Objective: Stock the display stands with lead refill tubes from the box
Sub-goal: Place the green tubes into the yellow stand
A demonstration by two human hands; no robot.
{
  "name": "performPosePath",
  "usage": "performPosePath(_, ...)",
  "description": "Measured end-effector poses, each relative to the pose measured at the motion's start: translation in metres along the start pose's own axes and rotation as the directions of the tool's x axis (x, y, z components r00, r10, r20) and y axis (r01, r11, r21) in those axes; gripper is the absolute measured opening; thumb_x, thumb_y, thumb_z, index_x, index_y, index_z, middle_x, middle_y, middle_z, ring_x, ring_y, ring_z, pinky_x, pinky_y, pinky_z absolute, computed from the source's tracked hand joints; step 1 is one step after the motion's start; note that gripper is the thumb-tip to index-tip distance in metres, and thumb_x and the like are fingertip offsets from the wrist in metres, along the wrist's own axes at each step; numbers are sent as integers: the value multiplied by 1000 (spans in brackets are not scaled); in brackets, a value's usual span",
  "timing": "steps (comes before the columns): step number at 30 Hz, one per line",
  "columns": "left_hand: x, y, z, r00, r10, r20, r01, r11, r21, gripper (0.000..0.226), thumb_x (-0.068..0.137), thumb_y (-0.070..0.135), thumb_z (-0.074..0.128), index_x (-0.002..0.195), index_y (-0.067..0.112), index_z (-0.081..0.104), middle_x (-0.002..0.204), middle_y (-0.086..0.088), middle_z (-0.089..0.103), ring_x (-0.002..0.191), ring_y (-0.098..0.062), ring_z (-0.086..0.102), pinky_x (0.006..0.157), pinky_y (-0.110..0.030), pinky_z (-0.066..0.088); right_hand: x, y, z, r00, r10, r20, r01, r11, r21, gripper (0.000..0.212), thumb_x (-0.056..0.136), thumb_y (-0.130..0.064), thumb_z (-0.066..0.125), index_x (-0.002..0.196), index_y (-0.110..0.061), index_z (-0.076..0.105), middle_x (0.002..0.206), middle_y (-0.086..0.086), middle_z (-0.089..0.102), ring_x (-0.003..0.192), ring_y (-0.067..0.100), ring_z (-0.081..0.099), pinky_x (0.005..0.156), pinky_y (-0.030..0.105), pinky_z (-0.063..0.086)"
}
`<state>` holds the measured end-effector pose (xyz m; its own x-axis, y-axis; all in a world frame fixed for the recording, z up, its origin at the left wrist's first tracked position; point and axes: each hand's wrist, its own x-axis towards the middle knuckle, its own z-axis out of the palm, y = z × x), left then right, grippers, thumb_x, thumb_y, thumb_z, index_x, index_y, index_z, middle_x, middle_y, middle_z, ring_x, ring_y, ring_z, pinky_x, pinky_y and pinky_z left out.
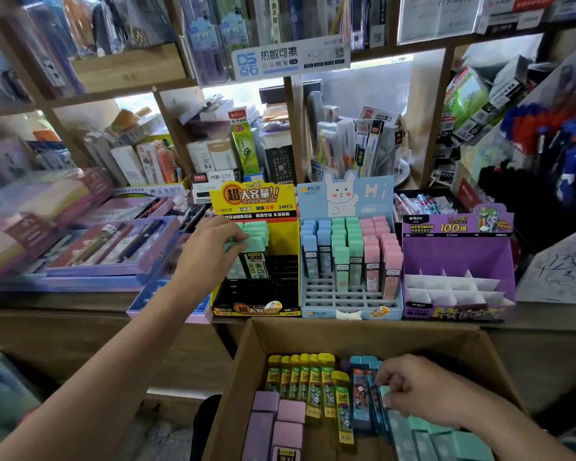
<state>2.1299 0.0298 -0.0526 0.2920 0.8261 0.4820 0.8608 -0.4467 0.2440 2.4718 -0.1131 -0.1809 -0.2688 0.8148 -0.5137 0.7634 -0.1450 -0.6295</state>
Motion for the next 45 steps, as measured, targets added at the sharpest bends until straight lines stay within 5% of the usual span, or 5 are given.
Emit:
performPosePath(9, -39, 49, -9, 982, -150, -113, 134, 981, -140, 20, 91, 16, 71, 109, 23, 71, 97, 16, 55, 92, 14, 51, 73, -8, 41, -7, -8, 2, 999, -32, -37, 31, 999, -29, 22, 95, -27, 72, 116, -26, 67, 80, -6, 70, 69, 2, 67, 63, 18, 50)
performPosePath(16, -117, 103, 1, 955, -250, 161, 292, 892, -346, 19, 90, 22, 72, 105, 33, 69, 93, 19, 65, 90, 7, 59, 73, -10, 50, -28, -27, 10, 995, -97, -37, 96, 995, -27, 24, 94, -33, 73, 116, -38, 63, 93, -6, 72, 80, 0, 67, 71, 22, 54)
performPosePath(27, -225, 106, 33, 577, -451, 681, 743, 637, -207, 37, 85, 36, 72, 113, 49, 53, 111, 23, 58, 109, 4, 58, 94, -15, 50, -53, -53, 57, 991, 28, 133, -47, 989, 141, 43, 88, -42, 75, 128, -33, 63, 105, -11, 73, 97, 5, 70, 95, 34, 56)
performPosePath(37, -217, 135, 39, 504, -271, 820, 612, 782, -117, 83, 88, 53, 65, 156, 38, 21, 158, 17, 33, 144, -6, 32, 121, -33, 28, -90, -19, 44, 944, 123, -305, -187, 964, -190, 54, 96, -27, 70, 144, -35, 47, 127, -21, 43, 125, 1, 46, 108, 24, 43)
performPosePath(45, -191, 170, 73, 470, -31, 882, 703, 618, -353, 68, 84, 36, 74, 139, 47, 36, 113, 27, 53, 96, 11, 61, 72, -7, 50, -97, -12, 35, 934, 239, -267, -309, 914, -263, 81, 92, -9, 69, 157, -31, 27, 148, -13, 31, 142, 9, 29, 120, 32, 32)
